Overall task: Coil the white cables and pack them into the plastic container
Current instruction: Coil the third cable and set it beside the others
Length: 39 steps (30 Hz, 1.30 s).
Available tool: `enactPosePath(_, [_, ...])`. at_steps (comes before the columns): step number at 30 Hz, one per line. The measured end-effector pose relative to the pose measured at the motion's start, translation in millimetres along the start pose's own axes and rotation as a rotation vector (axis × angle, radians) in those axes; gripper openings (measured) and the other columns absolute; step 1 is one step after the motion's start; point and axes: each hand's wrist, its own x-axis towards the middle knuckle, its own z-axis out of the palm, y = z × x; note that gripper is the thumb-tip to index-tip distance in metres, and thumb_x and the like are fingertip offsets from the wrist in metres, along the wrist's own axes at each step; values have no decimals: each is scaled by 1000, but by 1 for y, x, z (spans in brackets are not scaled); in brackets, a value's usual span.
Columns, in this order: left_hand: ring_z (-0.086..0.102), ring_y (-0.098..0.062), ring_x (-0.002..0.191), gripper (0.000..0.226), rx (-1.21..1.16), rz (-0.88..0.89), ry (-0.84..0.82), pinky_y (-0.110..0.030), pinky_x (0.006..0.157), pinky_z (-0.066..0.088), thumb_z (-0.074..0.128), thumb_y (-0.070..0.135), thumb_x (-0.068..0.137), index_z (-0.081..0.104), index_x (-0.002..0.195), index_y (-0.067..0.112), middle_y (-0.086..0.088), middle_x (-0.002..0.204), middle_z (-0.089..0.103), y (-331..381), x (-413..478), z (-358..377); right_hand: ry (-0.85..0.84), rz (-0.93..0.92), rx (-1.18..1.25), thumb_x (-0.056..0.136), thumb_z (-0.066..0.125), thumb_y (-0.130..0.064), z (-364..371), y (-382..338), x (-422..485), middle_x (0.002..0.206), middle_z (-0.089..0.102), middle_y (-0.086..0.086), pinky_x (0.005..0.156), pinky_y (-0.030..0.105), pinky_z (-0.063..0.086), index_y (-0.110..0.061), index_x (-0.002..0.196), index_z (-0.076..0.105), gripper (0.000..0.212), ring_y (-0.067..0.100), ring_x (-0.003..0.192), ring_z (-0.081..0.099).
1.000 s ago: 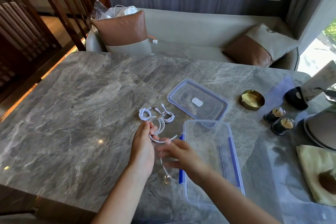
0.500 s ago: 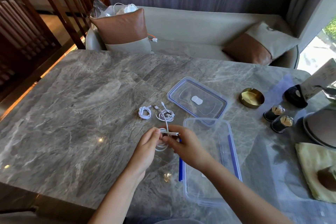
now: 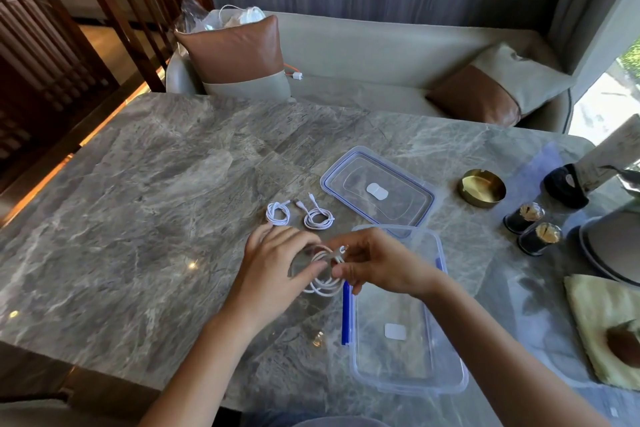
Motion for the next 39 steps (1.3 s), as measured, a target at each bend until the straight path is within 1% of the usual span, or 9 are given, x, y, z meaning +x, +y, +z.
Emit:
enactPosePath(2, [55,-12,70,25,2,-56,25,-28,76,38,61,50,78,57,74,25,12,65,56,-1,0,0,66,10,94,83,64,4,-5,-1,0,58,62,-12,50,18,53,-4,111,55,30,3,51,56])
enactPosePath(5, [36,-13,50,40,-110,-175,44,-33,50,33,58,45,84,37,58,24,2,49,34,-2,-5,7,166,-15,184,81,66,5,-10,-3,1,62,62,-5,49,20,54,-5,100,52,26,5,52,58])
enactPosePath(11, [45,-8,48,43,-504,-383,46,-34,53,37,48,39,91,54,59,11,2,50,49,7,-10,22,210,-64,319,82,64,3,1,-2,1,68,66,-1,51,21,55,-11,93,54,21,9,56,62])
enactPosePath(16, [45,-5,54,34,-1097,-620,56,-25,54,38,55,41,78,69,88,11,-10,75,52,19,-6,21,298,-99,467,84,62,2,13,4,4,66,65,-1,52,20,54,-13,95,55,20,8,53,59])
enactPosePath(21, [51,-1,54,29,-1381,-734,49,-14,48,45,60,37,73,73,83,14,6,67,64,20,-5,20,379,-116,542,83,63,0,28,9,7,77,75,2,56,22,55,-6,102,50,24,13,59,64])
enactPosePath(28, [51,0,53,23,-1472,-864,106,-15,47,42,55,44,74,56,65,23,11,60,60,28,-1,21,366,-73,437,85,62,2,29,2,9,68,62,3,54,16,49,-6,101,54,20,4,52,57])
enactPosePath(33, [46,-5,58,37,-1299,-769,103,-18,51,38,49,36,89,51,54,21,10,63,54,26,-4,18,315,43,486,81,66,2,24,-1,8,70,64,-5,55,17,42,-18,98,55,28,2,57,56])
enactPosePath(37, [44,-4,61,35,-1133,-659,10,-20,57,35,51,43,80,51,53,20,7,65,49,22,-7,10,173,124,578,83,62,3,14,1,5,79,59,-1,56,17,44,-24,95,57,30,5,61,54])
enactPosePath(39, [43,2,58,35,-1050,-590,10,-11,57,35,51,46,77,50,54,20,13,59,49,22,-6,9,160,136,674,84,59,5,14,2,5,78,61,-2,55,15,47,-23,94,58,30,5,63,56])
